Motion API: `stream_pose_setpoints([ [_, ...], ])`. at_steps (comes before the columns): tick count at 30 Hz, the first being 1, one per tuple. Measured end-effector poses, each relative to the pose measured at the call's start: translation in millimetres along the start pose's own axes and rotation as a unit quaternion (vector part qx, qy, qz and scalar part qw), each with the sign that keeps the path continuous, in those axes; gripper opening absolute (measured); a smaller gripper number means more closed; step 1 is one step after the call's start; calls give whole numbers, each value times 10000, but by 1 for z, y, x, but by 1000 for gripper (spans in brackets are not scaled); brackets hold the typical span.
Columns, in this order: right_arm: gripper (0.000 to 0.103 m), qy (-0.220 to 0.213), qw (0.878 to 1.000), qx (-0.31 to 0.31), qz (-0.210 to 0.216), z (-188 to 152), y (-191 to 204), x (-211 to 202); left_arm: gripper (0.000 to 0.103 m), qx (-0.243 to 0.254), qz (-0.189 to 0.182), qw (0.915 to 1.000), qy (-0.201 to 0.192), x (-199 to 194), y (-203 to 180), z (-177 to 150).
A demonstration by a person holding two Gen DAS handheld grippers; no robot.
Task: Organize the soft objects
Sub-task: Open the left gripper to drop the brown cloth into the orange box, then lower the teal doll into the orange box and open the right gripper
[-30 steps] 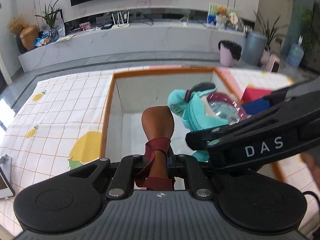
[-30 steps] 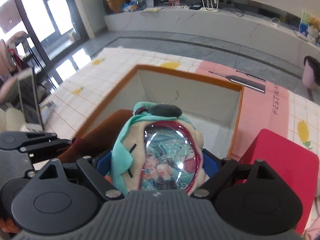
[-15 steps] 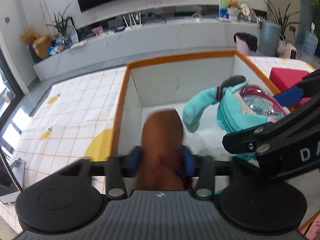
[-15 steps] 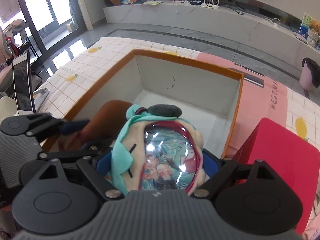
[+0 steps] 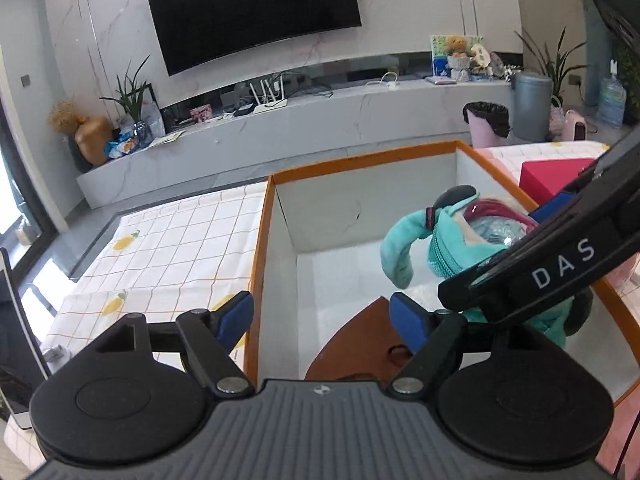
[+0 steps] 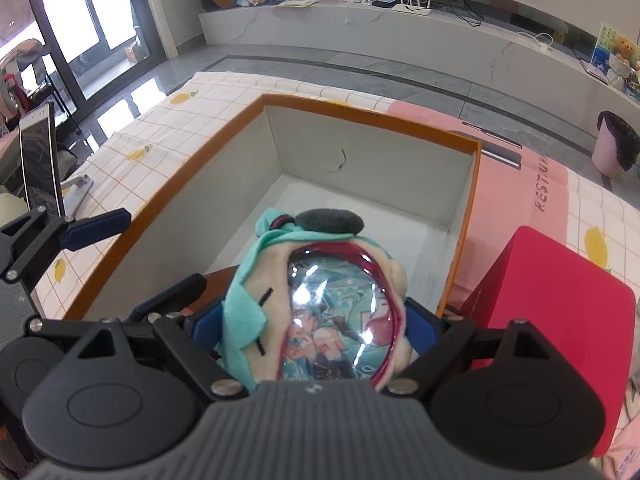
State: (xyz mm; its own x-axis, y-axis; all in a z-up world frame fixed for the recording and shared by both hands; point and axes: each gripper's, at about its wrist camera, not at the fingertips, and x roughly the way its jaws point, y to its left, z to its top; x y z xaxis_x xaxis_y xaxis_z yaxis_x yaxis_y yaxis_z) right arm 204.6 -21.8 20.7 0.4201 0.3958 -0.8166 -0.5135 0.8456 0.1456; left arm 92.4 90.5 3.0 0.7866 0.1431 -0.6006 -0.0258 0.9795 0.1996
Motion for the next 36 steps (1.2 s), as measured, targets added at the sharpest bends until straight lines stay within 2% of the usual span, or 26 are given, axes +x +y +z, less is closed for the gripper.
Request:
stream_pose_setpoints([
  [8, 90, 0, 9994, 275, 194, 0, -7, -2, 91, -419, -170, 9990, 56, 1, 18, 2],
  [12, 93, -51, 9994, 295, 150, 0, -7, -3, 91, -600, -246, 9978, 111, 4, 25, 2],
  [18, 95, -111, 9993, 312, 169, 0, -6, -7, 91, -740, -360, 9965, 109, 3, 30, 2],
  [25, 95, -98, 9993, 328, 162, 0, -7, -9, 91, -793, -302, 9963, 142, 5, 30, 1],
  [31, 95, -61, 9995, 289, 145, 0, -5, -9, 91, -1079, -519, 9915, 500, 13, 36, 0],
  [36, 95, -35, 9997, 227, 129, -1, -4, -12, 91, -1141, -519, 9906, 552, 13, 37, -1],
])
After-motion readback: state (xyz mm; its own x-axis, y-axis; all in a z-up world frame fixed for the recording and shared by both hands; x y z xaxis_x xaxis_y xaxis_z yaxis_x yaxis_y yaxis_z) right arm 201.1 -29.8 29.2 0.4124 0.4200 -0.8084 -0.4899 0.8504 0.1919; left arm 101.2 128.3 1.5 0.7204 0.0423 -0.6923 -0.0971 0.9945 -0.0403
